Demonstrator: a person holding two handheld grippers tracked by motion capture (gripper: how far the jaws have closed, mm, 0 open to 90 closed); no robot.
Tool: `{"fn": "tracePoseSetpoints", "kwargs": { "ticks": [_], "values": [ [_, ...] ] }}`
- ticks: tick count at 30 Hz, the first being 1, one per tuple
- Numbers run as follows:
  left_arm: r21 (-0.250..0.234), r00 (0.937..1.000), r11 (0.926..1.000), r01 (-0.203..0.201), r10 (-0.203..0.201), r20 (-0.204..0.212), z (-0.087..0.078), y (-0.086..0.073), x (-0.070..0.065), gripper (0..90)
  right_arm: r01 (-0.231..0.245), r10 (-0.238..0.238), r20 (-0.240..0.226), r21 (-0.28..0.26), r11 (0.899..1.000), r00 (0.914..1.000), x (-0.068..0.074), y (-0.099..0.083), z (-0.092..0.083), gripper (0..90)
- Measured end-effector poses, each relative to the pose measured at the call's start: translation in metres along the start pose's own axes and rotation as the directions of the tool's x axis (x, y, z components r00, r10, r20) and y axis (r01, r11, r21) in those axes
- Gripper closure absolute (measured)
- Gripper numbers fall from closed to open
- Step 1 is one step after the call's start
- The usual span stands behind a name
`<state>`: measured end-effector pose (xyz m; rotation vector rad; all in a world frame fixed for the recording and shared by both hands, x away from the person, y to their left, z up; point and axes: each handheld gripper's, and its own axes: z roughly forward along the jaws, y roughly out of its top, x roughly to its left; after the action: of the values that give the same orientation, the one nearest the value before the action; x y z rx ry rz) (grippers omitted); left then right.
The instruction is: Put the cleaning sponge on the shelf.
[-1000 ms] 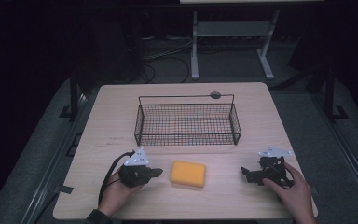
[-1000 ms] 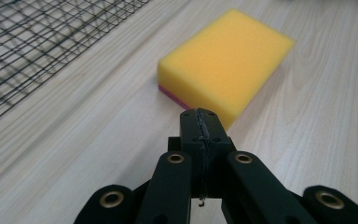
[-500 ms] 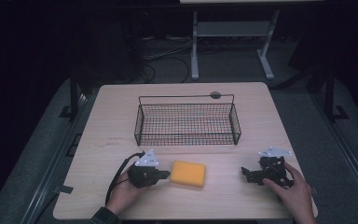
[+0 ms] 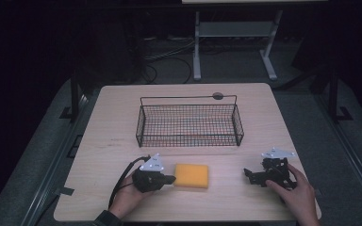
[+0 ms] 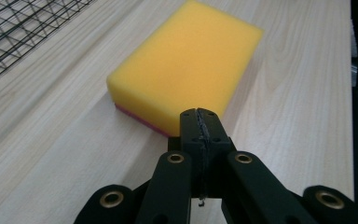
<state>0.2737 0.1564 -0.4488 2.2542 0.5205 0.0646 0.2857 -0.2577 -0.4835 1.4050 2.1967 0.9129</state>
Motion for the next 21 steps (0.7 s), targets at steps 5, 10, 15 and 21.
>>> {"fn": "tracePoseSetpoints", "kwargs": {
  "ticks": [5, 10, 15, 21],
  "values": [
    [0.001, 0.9996, 0.9999, -0.013, 0.013, 0.024, 0.004, 0.003, -0.006, 89.8, 0.0, 0.0, 0.0, 0.0, 1.0, 1.0, 0.0, 0.0, 0.0, 0.0],
    [-0.003, 0.9989, 0.9997, -0.026, 0.026, 0.04, 0.007, 0.005, -0.012, 89.8, 0.001, -0.001, 0.0, 0.0, 1.0, 1.0, 0.0, 0.0, 0.0, 0.0],
    [0.0, 0.9976, 0.9994, -0.035, 0.035, 0.06, 0.013, 0.009, -0.018, 89.8, 0.001, -0.001, 0.0, 0.0, 1.0, 1.0, 0.0, 0.0, 0.0, 0.0],
    [0.002, 0.9962, 0.999, -0.045, 0.045, 0.075, 0.018, 0.013, -0.023, 89.7, 0.001, -0.001, 0.0, 0.0, 1.0, 1.0, 0.0, 0.0, 0.0, 0.0]
  ]
}}
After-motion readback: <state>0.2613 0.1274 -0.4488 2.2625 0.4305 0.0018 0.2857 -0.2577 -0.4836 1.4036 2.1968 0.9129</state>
